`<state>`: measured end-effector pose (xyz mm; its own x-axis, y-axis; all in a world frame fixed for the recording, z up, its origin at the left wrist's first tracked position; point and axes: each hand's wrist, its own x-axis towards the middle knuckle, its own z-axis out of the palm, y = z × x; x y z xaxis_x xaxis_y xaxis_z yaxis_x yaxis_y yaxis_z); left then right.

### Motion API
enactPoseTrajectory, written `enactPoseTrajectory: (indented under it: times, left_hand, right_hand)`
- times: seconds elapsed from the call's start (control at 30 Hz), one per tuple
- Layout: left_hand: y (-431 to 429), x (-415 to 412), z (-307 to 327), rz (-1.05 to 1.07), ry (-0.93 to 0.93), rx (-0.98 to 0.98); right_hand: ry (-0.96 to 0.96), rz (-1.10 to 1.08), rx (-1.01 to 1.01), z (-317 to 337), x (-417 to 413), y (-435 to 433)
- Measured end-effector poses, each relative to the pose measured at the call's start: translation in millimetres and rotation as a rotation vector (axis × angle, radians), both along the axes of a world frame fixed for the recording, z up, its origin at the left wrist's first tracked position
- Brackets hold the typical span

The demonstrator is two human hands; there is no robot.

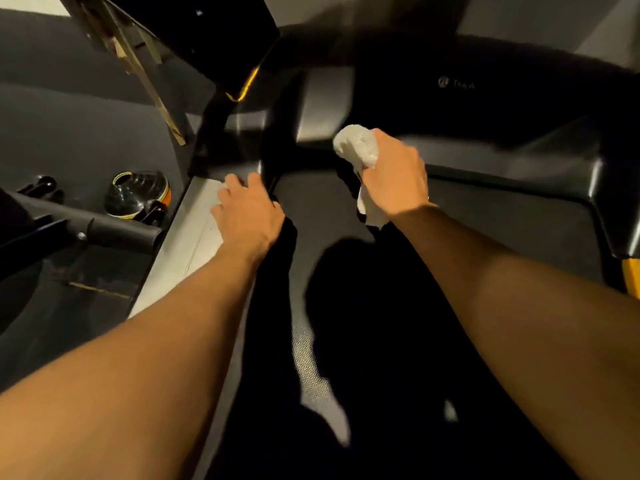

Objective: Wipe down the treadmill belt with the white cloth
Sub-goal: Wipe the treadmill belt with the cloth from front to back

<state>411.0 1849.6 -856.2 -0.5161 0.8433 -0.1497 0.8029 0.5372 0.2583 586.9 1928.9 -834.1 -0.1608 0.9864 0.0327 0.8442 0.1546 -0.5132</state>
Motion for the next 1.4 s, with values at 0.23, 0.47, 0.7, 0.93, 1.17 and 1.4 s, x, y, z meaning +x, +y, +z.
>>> enactPoseTrajectory:
  times: [0.23, 0.47, 0.7, 0.93, 1.17, 1.4]
  left_hand:
    - [-50.2, -57.2, -46.5, -0.298, 0.091, -0.015]
    - [-62.4, -71.1, -70.7, -0.352, 0.104, 0.154]
    - [-62.6, -72.9, -66.5, -0.366, 0.045, 0.14]
    - [-62.4, -74.9, -68.8, -0.412, 0.111, 0.108]
    - [-62.4, -71.5, -68.9, -0.386, 0.083, 0.125]
    - [-63.1, -70.1, -68.0, -0.391, 0.103, 0.135]
  right_hand:
    - [0.004, 0.096, -0.28, -66.0, -32.9, 20.0]
    - [-0.071, 0.551, -0.042, -82.1, -69.1, -28.4]
    - [-0.099, 0.132, 0.054, -83.4, -62.1, 13.3]
    - [0.015, 0.383, -0.048, -63.1, -53.6, -14.2]
    - [-0.069, 0.462, -0.197, -69.4, -57.5, -31.1]
    - [0.074, 0.004, -0.124, -62.5, -41.2, 26.8]
